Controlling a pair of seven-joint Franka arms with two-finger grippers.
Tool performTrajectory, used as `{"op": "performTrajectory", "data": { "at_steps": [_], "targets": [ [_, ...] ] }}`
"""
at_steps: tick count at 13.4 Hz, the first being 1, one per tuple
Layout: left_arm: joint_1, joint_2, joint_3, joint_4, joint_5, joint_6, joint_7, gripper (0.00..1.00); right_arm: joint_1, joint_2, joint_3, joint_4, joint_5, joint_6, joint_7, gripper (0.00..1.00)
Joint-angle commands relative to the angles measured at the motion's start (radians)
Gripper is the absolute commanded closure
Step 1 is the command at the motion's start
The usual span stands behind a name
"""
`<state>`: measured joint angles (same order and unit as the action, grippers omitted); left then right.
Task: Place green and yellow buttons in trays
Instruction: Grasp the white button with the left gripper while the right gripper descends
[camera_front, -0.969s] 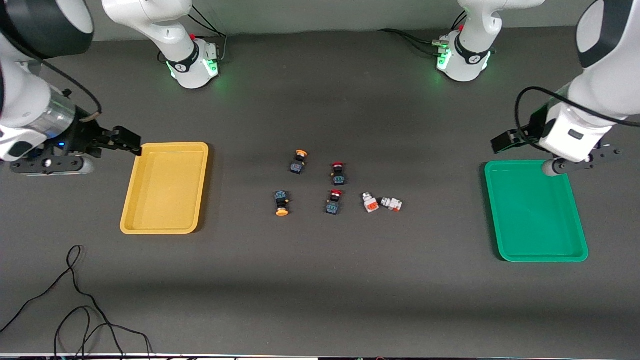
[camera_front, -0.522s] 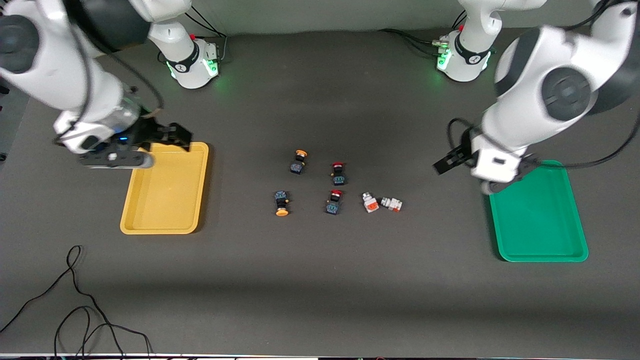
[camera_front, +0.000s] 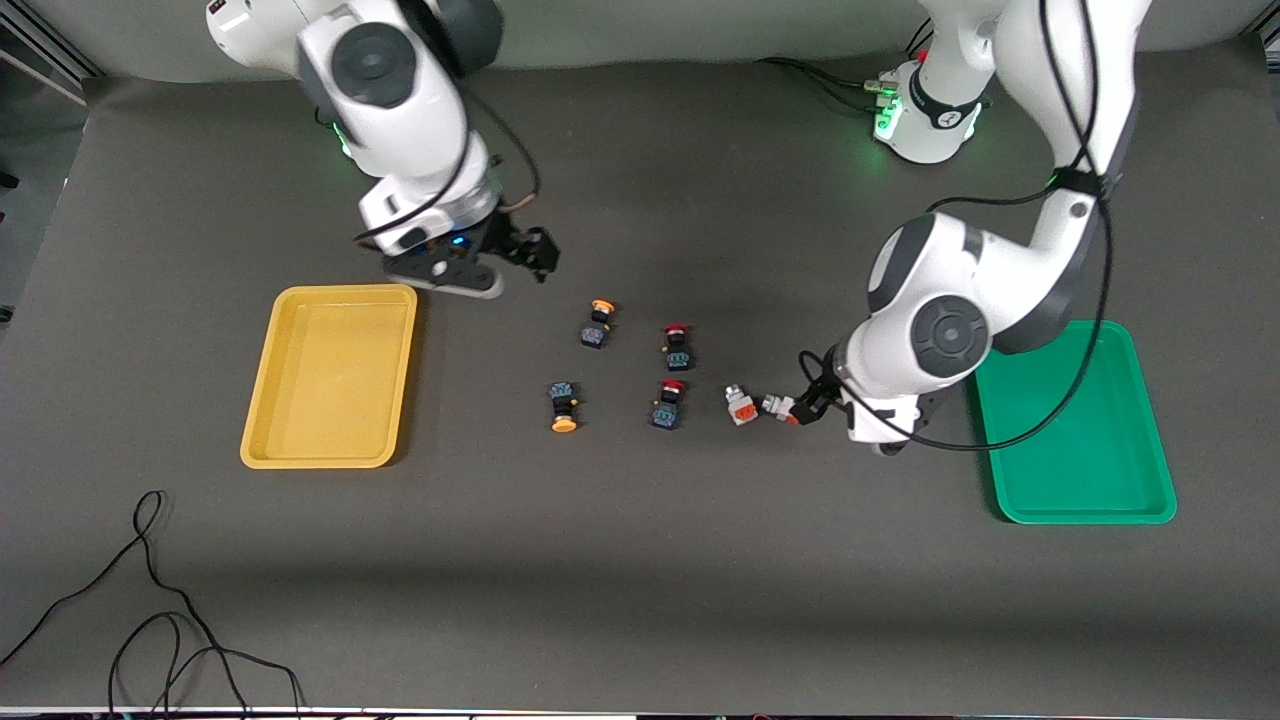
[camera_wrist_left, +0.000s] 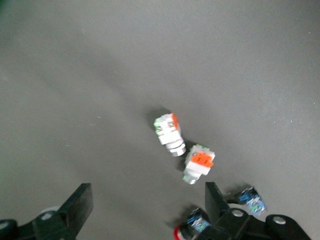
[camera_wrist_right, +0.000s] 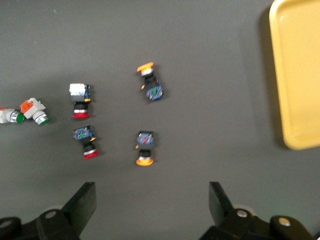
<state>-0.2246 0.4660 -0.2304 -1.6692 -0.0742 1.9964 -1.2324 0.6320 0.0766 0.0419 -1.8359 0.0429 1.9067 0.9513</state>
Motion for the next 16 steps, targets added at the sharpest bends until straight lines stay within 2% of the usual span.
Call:
{"op": "performTrajectory", "data": {
  "at_steps": [1,4,6,10,14,15,16],
  "targets": [
    [-0.051,0.068,0.011,-0.006,0.053,0.079,-0.111,0.01,0.073,0.0,-0.014,-0.032,0.008,0.047,0.133,0.0],
    [-0.053,0.115,0.011,-0.024,0.087,0.149,-0.13,0.01,0.09,0.003,-0.014,-0.191,-0.001,0.239,0.149,0.0],
    [-0.055,0.126,0.014,-0.066,0.088,0.226,-0.139,0.01,0.092,0.078,-0.014,-0.264,-0.001,0.395,0.149,0.0],
    [-0.055,0.157,0.016,-0.109,0.097,0.315,-0.139,0.0,0.097,0.271,-0.016,-0.267,-0.024,0.57,0.15,0.0],
    [-0.068,0.21,0.016,-0.109,0.113,0.361,-0.14,0.02,0.11,0.379,-0.019,-0.247,-0.026,0.659,0.15,0.0],
    [-0.068,0.212,0.017,-0.109,0.123,0.363,-0.139,0.3,0.11,0.397,-0.019,-0.243,-0.026,0.666,0.15,0.0],
    [-0.068,0.214,0.017,-0.109,0.145,0.361,-0.139,0.99,0.11,0.404,-0.019,-0.235,-0.026,0.666,0.15,0.01]
  ]
}}
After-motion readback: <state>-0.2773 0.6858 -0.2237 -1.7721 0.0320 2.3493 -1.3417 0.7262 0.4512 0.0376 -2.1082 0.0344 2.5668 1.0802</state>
